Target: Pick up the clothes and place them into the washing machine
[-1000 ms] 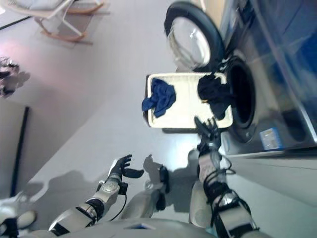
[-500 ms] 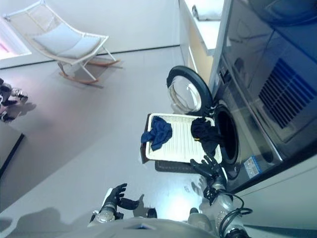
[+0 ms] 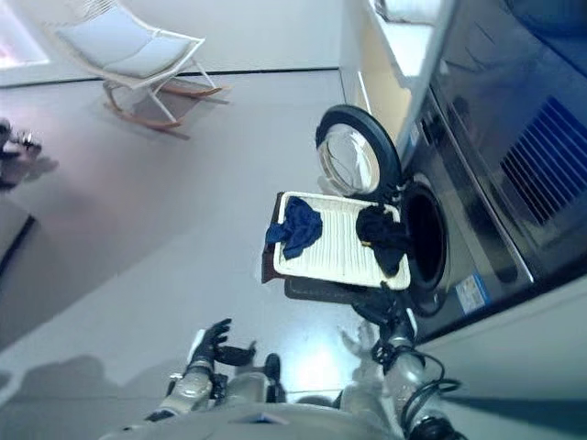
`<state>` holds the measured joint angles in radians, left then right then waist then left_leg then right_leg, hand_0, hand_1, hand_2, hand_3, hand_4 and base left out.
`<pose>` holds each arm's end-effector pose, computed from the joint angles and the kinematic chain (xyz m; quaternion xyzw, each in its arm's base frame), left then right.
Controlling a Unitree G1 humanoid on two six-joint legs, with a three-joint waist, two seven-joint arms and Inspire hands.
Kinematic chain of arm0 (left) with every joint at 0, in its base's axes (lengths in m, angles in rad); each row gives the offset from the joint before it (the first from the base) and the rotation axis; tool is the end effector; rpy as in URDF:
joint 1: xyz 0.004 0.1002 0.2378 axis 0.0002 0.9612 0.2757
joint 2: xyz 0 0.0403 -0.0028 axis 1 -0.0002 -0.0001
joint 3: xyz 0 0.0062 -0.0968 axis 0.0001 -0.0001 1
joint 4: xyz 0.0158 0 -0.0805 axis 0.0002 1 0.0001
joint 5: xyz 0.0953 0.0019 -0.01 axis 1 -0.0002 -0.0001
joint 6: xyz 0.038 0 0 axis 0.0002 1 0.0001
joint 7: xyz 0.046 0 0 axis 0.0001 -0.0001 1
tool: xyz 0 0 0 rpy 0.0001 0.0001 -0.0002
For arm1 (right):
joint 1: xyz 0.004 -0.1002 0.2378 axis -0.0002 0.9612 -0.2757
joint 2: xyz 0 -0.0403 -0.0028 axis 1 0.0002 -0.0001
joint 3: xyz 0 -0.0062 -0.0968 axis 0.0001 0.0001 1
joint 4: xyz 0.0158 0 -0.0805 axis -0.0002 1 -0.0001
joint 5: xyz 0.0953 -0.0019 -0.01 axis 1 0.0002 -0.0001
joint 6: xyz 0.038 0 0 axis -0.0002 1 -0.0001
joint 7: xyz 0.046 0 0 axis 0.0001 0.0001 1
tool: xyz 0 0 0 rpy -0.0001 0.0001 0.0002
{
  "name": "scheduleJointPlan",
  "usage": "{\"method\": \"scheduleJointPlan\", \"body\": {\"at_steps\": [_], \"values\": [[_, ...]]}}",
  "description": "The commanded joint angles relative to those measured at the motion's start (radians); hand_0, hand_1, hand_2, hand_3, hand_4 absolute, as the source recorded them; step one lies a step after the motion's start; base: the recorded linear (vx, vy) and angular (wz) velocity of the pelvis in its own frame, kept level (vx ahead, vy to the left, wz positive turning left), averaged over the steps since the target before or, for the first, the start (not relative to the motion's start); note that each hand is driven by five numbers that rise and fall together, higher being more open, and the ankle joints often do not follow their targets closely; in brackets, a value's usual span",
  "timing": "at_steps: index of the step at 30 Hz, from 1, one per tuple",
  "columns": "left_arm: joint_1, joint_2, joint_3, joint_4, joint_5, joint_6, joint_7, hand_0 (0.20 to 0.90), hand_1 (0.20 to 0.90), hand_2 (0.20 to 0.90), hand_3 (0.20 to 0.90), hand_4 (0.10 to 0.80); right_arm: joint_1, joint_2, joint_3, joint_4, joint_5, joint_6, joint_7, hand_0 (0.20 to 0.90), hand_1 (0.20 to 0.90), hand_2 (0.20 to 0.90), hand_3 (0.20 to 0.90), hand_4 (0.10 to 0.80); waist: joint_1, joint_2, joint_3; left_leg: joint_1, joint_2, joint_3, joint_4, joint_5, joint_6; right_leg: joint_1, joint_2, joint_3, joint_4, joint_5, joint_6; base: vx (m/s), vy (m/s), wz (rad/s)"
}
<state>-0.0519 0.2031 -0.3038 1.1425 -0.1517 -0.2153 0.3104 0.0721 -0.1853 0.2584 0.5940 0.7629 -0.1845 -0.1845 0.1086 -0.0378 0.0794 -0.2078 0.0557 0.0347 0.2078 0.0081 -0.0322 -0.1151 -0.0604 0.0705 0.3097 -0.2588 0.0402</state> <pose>0.1086 0.1906 -0.0963 0.1693 0.4122 0.0930 0.8904 0.1408 -0.1680 -0.0560 0.2065 0.2790 -0.1476 0.9262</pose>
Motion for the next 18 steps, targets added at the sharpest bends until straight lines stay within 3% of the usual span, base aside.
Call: {"method": "scheduleJointPlan", "body": {"at_steps": [1, 2, 3, 4, 5, 6, 7, 9, 10, 11, 12, 13, 15, 17, 18], "values": [[-0.003, 0.126, 0.07, 0.088, -0.055, -0.019, 0.0, 0.9, 0.9, 0.9, 0.9, 0.8, -0.018, 0.005, -0.037, -0.179, -0.019, -0.079, 0.027, 0.9, 0.9, 0.9, 0.9, 0.8, -0.003, -0.026, -0.044, -0.058, 0.014, -0.019, -0.128, 0.113, -0.003, 0.162, -0.104, 0.011, -0.086, 0.234, 0.112, 0.252, 0.239, -0.43], [0.023, 0.142, 0.044, -0.118, -0.016, 0.014, 0.043, 0.9, 0.9, 0.9, 0.9, 0.8, 0.002, -0.007, -0.056, -0.224, -0.024, -0.078, 0.014, 0.9, 0.9, 0.9, 0.9, 0.8, 0.004, -0.034, -0.048, -0.056, 0.001, -0.019, -0.12, 0.095, 0.007, 0.156, -0.113, 0.012, -0.083, 0.286, 0.115, 0.311, 0.338, -0.38], [0.11, 0.181, 0.051, -0.327, 0.018, 0.003, 0.021, 0.9, 0.9, 0.9, 0.9, 0.8, 0.002, -0.027, -0.097, -0.207, -0.032, -0.092, 0.0, 0.9, 0.9, 0.9, 0.9, 0.8, 0.024, -0.036, -0.052, -0.062, -0.02, -0.026, -0.108, 0.081, 0.02, 0.154, -0.128, -0.001, -0.082, 0.349, 0.121, 0.157, 0.252, -0.22], [0.137, 0.185, 0.057, -0.244, 0.045, -0.022, 0.028, 0.9, 0.9, 0.9, 0.9, 0.8, -0.003, -0.024, -0.106, -0.208, -0.036, -0.097, -0.003, 0.9, 0.9, 0.9, 0.9, 0.8, 0.028, -0.029, -0.047, -0.062, -0.036, -0.035, -0.101, 0.071, 0.029, 0.138, -0.144, -0.003, -0.057, 0.404, 0.124, 0.175, 0.307, 0.0], [0.098, 0.18, 0.05, -0.053, 0.043, -0.06, 0.017, 0.9, 0.9, 0.9, 0.9, 0.8, -0.006, -0.003, -0.1, -0.209, -0.038, -0.1, 0.003, 0.9, 0.9, 0.9, 0.9, 0.8, 0.011, -0.033, -0.049, -0.054, -0.051, -0.037, -0.1, 0.062, 0.033, 0.127, -0.156, 0.01, -0.031, 0.459, 0.124, 0.193, 0.309, 0.18], [0.073, 0.178, 0.03, -0.138, 0.055, 0.01, 0.03, 0.9, 0.9, 0.9, 0.9, 0.8, 0.024, -0.02, -0.102, -0.29, -0.048, -0.099, 0.002, 0.9, 0.9, 0.9, 0.9, 0.8, -0.002, -0.032, -0.046, -0.036, -0.064, -0.036, -0.107, 0.049, 0.044, 0.116, -0.166, 0.008, -0.006, 0.49, 0.112, 0.211, 0.312, 0.34], [0.088, 0.192, 0.031, -0.216, 0.067, 0.0, 0.023, 0.9, 0.9, 0.9, 0.9, 0.8, 0.022, -0.036, -0.11, -0.261, -0.06, -0.101, -0.004, 0.9, 0.9, 0.9, 0.9, 0.8, 0.002, -0.021, -0.04, -0.028, -0.071, -0.038, -0.109, 0.041, 0.057, 0.091, -0.168, -0.009, 0.044, 0.503, 0.102, 0.197, 0.287, 0.38], [0.045, 0.171, 0.043, 0.061, 0.059, -0.03, 0.032, 0.9, 0.9, 0.9, 0.9, 0.8, 0.017, 0.005, -0.099, -0.236, -0.056, -0.102, 0.015, 0.9, 0.9, 0.9, 0.9, 0.8, -0.025, -0.018, -0.033, 0.005, -0.084, -0.042, -0.12, 0.03, 0.059, 0.052, -0.131, -0.001, 0.067, 0.469, 0.093, 0.216, 0.233, 0.11], [-0.017, 0.144, 0.0, 0.099, 0.043, -0.02, 0.043, 0.9, 0.9, 0.9, 0.9, 0.8, 0.024, 0.01, -0.076, -0.262, -0.07, -0.108, 0.011, 0.9, 0.9, 0.9, 0.9, 0.8, -0.048, -0.017, -0.025, 0.026, -0.081, -0.037, -0.138, 0.023, 0.061, -0.008, -0.1, -0.006, 0.057, 0.427, 0.084, 0.159, 0.129, -0.26], [-0.018, 0.144, 0.0, 0.1, 0.043, -0.02, 0.043, 0.9, 0.9, 0.9, 0.9, 0.8, 0.024, 0.01, -0.076, -0.262, -0.07, -0.108, 0.011, 0.9, 0.9, 0.9, 0.9, 0.8, -0.047, -0.017, -0.027, 0.024, -0.08, -0.037, -0.138, 0.024, 0.061, -0.01, -0.099, -0.006, 0.057, 0.428, 0.083, 0.253, 0.157, -0.17], [-0.123, 0.128, -0.014, 0.12, 0.011, -0.002, 0.037, 0.9, 0.9, 0.9, 0.9, 0.8, 0.015, 0.012, -0.043, -0.249, -0.089, -0.083, 0.017, 0.9, 0.9, 0.9, 0.9, 0.8, -0.082, -0.006, -0.023, 0.06, -0.078, -0.02, -0.154, 0.017, 0.051, -0.074, -0.071, -0.049, -0.035, 0.347, 0.073, 0.276, 0.11, -0.15], [-0.132, 0.122, -0.016, 0.12, 0.005, 0.003, 0.037, 0.9, 0.9, 0.9, 0.9, 0.8, 0.003, 0.017, -0.037, -0.233, -0.091, -0.073, 0.012, 0.9, 0.9, 0.9, 0.9, 0.8, -0.091, -0.013, -0.018, 0.087, -0.084, -0.011, -0.164, 0.01, 0.045, -0.071, -0.069, -0.087, -0.113, 0.328, 0.072, 0.366, 0.11, -0.16], [-0.129, 0.112, -0.027, 0.109, -0.001, -0.003, 0.036, 0.9, 0.9, 0.9, 0.9, 0.8, 0.001, 0.012, -0.019, -0.229, -0.116, -0.059, 0.022, 0.9, 0.9, 0.9, 0.9, 0.8, -0.102, -0.022, -0.008, 0.125, -0.086, -0.007, -0.197, 0.008, 0.037, -0.077, -0.065, -0.122, -0.225, 0.346, 0.081, 0.232, 0.014, -0.35], [-0.115, 0.105, -0.038, 0.084, -0.003, -0.005, 0.032, 0.9, 0.9, 0.9, 0.9, 0.8, -0.01, -0.006, -0.007, -0.23, -0.132, -0.05, 0.022, 0.9, 0.9, 0.9, 0.9, 0.8, -0.107, -0.022, 0.002, 0.137, -0.094, -0.022, -0.216, 0.018, 0.037, -0.087, -0.029, -0.109, -0.211, 0.355, 0.082, 0.127, 0.001, 0.1], [-0.108, 0.099, -0.037, 0.08, 0.004, -0.002, 0.022, 0.9, 0.9, 0.9, 0.9, 0.8, -0.006, -0.015, -0.004, -0.223, -0.141, -0.048, 0.025, 0.9, 0.9, 0.9, 0.9, 0.8, -0.113, -0.026, 0.0, 0.145, -0.107, -0.042, -0.215, 0.014, 0.037, -0.062, -0.009, -0.071, -0.216, 0.338, 0.074, 0.158, -0.033, 0.46]]}}
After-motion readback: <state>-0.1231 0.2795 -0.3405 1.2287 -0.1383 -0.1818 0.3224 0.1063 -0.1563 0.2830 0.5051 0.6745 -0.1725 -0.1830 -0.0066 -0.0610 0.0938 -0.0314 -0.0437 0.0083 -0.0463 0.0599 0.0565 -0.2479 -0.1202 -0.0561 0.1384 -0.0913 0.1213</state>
